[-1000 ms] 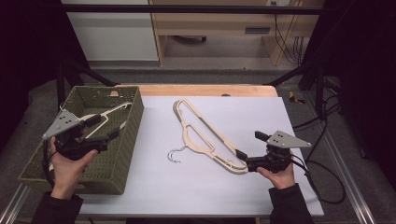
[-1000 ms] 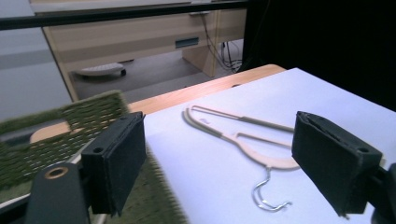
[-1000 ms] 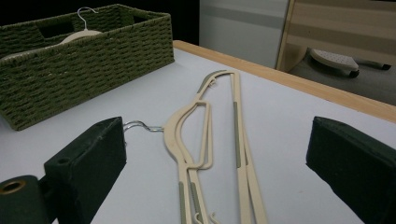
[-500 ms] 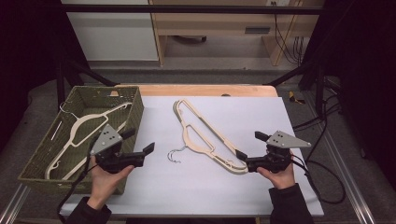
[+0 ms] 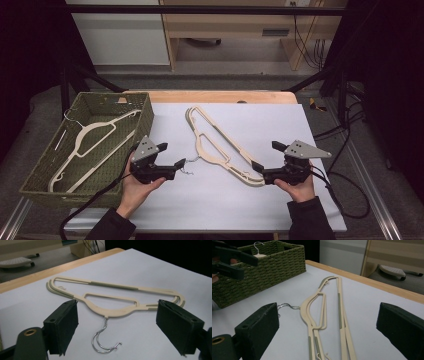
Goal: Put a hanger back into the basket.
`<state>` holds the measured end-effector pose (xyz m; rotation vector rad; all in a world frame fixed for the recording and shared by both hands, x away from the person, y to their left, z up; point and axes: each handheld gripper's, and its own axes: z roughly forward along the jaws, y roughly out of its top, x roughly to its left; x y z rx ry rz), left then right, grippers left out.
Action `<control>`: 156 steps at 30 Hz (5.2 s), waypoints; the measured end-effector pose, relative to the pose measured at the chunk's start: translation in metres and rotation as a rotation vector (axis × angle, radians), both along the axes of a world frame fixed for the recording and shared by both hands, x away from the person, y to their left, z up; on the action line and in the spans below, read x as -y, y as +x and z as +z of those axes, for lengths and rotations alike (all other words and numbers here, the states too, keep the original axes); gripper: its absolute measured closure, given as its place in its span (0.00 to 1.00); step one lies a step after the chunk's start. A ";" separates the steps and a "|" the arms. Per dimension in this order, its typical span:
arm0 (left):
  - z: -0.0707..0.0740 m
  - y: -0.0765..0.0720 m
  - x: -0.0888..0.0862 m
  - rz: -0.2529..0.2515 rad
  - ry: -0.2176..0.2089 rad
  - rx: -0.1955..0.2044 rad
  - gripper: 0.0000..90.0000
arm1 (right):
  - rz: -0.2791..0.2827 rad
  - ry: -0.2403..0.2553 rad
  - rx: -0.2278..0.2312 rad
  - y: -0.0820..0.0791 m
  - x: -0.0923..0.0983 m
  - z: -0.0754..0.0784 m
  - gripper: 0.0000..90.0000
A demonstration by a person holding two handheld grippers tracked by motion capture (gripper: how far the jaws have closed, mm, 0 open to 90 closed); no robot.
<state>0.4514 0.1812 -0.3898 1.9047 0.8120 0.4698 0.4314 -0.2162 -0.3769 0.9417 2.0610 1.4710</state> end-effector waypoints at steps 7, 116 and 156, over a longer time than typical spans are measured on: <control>-0.024 0.018 0.011 0.001 0.041 -0.042 0.25 | 0.007 -0.005 -0.007 0.000 -0.001 -0.001 0.06; -0.020 0.030 0.066 -0.083 0.347 -0.200 0.99 | 0.197 -0.255 -0.133 0.045 -0.125 -0.065 0.17; 0.026 0.005 0.010 -0.051 0.032 -0.042 0.43 | 0.223 -0.437 -0.049 0.038 -0.125 -0.059 0.88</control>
